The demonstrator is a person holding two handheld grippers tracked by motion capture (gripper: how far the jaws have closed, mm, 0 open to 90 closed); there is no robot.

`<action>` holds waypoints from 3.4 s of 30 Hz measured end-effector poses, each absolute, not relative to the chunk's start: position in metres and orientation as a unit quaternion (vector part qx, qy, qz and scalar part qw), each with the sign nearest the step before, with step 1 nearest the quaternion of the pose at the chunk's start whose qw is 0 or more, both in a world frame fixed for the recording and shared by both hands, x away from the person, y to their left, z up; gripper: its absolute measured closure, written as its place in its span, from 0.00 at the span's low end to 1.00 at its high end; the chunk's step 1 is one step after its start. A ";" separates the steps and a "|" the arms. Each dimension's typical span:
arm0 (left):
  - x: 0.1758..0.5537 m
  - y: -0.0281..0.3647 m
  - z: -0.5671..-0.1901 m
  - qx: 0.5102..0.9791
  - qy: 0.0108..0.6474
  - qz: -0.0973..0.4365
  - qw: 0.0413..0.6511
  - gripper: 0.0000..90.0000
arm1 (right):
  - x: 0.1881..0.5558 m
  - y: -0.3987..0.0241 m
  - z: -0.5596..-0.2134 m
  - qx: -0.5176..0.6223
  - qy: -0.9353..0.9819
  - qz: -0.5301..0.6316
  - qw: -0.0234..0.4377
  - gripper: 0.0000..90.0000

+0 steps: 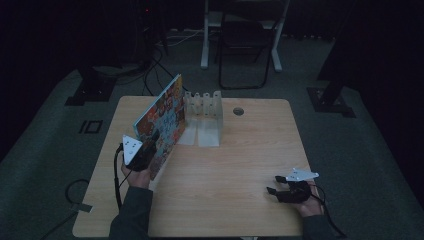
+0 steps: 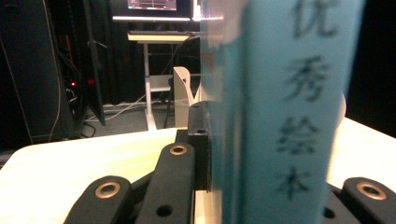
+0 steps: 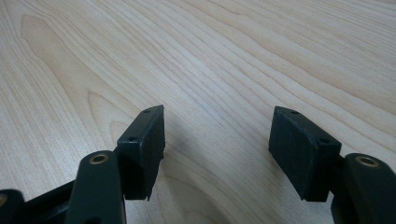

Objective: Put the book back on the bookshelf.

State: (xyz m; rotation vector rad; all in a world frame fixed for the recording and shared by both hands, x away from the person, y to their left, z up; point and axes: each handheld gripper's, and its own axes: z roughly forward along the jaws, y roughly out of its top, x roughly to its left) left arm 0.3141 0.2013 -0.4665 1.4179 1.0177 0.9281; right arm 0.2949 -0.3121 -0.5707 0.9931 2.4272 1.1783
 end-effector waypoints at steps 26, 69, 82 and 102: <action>0.336 0.183 -0.467 0.586 0.450 0.403 0.540 0.90 | 0.295 -0.312 -0.571 0.342 0.836 0.408 0.131 0.39; 0.347 0.182 -0.473 0.571 0.455 0.406 0.549 0.90 | 0.295 -0.313 -0.571 0.341 0.836 0.410 0.130 0.39; 0.342 0.186 -0.482 0.570 0.451 0.402 0.557 0.90 | 0.295 -0.313 -0.571 0.341 0.837 0.408 0.130 0.39; 0.335 0.191 -0.492 0.567 0.453 0.398 0.561 0.90 | 0.294 -0.312 -0.571 0.341 0.837 0.407 0.130 0.39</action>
